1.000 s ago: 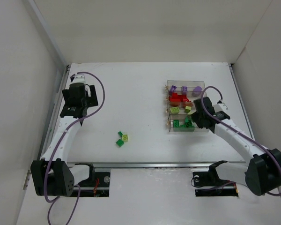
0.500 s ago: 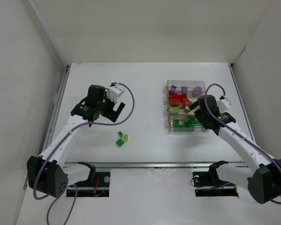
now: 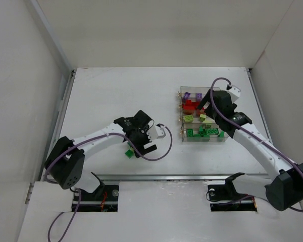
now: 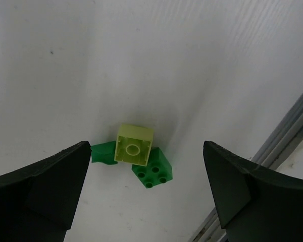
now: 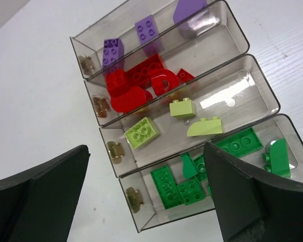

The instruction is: Sort the legos into containers by color

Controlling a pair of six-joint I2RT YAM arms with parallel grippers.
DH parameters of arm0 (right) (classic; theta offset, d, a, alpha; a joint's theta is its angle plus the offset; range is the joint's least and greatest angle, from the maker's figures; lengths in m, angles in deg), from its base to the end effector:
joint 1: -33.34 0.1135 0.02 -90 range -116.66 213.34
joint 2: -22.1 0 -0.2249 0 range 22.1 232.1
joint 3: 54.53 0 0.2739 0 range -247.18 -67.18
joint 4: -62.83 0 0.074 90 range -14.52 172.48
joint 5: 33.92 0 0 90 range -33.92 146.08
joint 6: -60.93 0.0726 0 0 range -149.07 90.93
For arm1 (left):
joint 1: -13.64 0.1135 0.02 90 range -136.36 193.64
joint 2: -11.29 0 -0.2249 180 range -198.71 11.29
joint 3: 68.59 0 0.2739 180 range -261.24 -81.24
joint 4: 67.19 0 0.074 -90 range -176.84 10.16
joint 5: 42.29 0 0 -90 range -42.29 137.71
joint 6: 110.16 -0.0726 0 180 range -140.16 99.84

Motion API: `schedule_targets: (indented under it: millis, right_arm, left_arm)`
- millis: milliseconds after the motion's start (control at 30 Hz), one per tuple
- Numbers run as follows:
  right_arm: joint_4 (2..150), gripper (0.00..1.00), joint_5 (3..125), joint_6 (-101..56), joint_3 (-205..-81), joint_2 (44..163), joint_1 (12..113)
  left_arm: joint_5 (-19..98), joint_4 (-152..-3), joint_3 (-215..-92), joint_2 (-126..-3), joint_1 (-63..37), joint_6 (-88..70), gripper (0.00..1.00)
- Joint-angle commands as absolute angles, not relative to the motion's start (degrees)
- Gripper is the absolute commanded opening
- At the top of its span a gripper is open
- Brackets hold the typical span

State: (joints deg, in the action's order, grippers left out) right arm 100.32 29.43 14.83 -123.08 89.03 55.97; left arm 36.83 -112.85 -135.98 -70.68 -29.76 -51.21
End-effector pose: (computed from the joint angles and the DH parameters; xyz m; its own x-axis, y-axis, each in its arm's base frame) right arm 0.3062 0.0924 0.2468 -0.3955 0.5065 -0.7661 0.3690 0.8515 0.3725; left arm 0.2273 -0.2338 0.1411 -0.1572 0.8458 -0.5098 0.9617 0.2485 0.1156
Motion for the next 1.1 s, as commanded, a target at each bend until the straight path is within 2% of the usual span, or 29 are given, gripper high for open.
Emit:
schedule_targets:
  millis: [0,233,367,400,500,633,667,800,900,933,1067]
  right_arm:
    - [97.37,1.0,28.4,11.18,-125.63,89.86,56.72]
    - [96.84,1.0,28.4,10.13,-125.63,90.92,57.25]
    - [96.84,1.0,27.87,9.6,-125.63,90.92,57.25]
    - [96.84,1.0,27.87,9.6,-125.63,90.92,57.25]
    - [97.37,1.0,27.87,9.6,-125.63,90.92,57.25]
    - [97.98,1.0,27.34,9.6,-125.1,90.3,57.25]
    - [97.98,1.0,27.34,9.6,-125.1,89.78,57.25]
    - [98.5,1.0,26.81,10.13,-124.58,89.25,57.25]
    - [99.03,1.0,26.2,10.65,-124.58,88.02,57.25]
    - [99.04,1.0,25.5,10.65,-124.58,88.01,57.25]
    - [99.56,1.0,24.09,10.65,-124.58,86.08,57.25]
  left_arm:
    - [38.92,-112.19,-133.54,-70.96,-29.52,-50.22,0.91]
    - [43.93,-107.26,-131.34,-74.83,-29.52,-48.11,0.82]
    - [43.4,-106.21,-130.63,-76.5,-29.52,-48.11,0.73]
    - [43.4,-106.21,-130.63,-76.51,-29.52,-48.11,0.67]
    - [43.4,-105.68,-130.11,-77.12,-29.52,-48.11,0.66]
    - [42.78,-105.68,-130.11,-77.12,-29.52,-48.11,0.5]
    - [42.78,-105.68,-130.11,-76.43,-29.52,-48.11,0.4]
    - [42.17,-107.69,-133.7,-75.02,-29.52,-47.06,0.16]
    - [40.33,-109.45,-140.02,-74.49,-29.52,-46.44,0.08]
    - [40.32,-110.24,-143.61,-74.49,-29.52,-46.44,0.0]
    - [38.04,-110.78,-152.68,-77.12,-29.52,-45.91,0.0]
